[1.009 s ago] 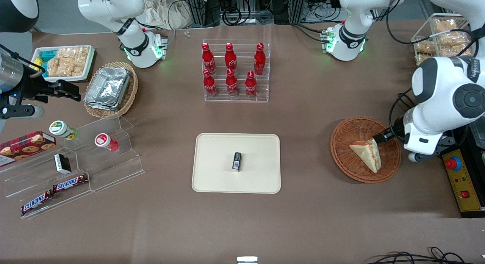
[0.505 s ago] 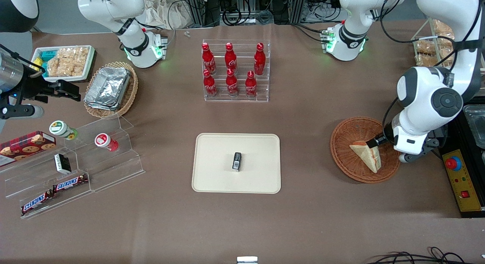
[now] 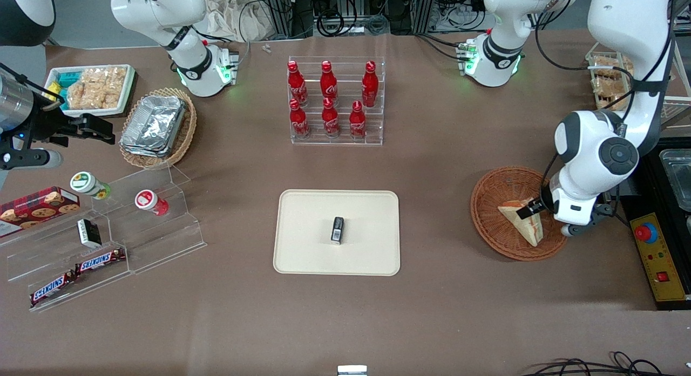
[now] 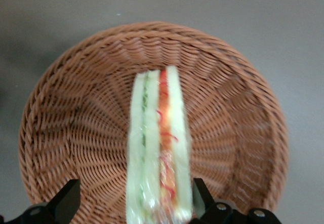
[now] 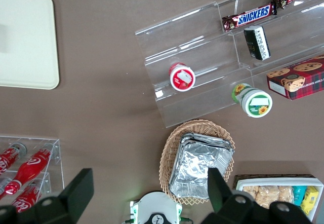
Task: Place sandwich from basket to tray
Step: 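Close the left gripper on the sandwich's upright edge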
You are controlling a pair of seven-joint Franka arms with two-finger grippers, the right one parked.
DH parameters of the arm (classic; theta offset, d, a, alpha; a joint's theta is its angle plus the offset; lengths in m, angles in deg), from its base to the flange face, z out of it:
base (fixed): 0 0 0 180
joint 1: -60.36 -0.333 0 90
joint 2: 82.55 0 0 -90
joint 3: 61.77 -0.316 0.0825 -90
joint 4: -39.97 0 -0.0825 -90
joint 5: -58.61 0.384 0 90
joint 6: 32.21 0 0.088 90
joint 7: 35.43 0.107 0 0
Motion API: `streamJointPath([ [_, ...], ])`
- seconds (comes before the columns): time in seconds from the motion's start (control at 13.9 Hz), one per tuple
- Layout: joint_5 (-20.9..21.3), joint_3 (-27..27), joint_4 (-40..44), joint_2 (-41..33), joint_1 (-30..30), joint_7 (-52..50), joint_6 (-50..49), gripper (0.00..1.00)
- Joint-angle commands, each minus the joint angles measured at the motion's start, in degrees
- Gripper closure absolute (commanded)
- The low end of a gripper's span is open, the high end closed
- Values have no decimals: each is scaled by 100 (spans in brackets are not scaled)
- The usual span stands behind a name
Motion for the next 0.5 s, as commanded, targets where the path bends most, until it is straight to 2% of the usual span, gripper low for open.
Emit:
streamJointPath([
  [0.0, 32, 33, -209, 27, -97, -18, 318, 0],
  [0.43, -11, 42, -130, 326, -71, -80, 591, 0],
])
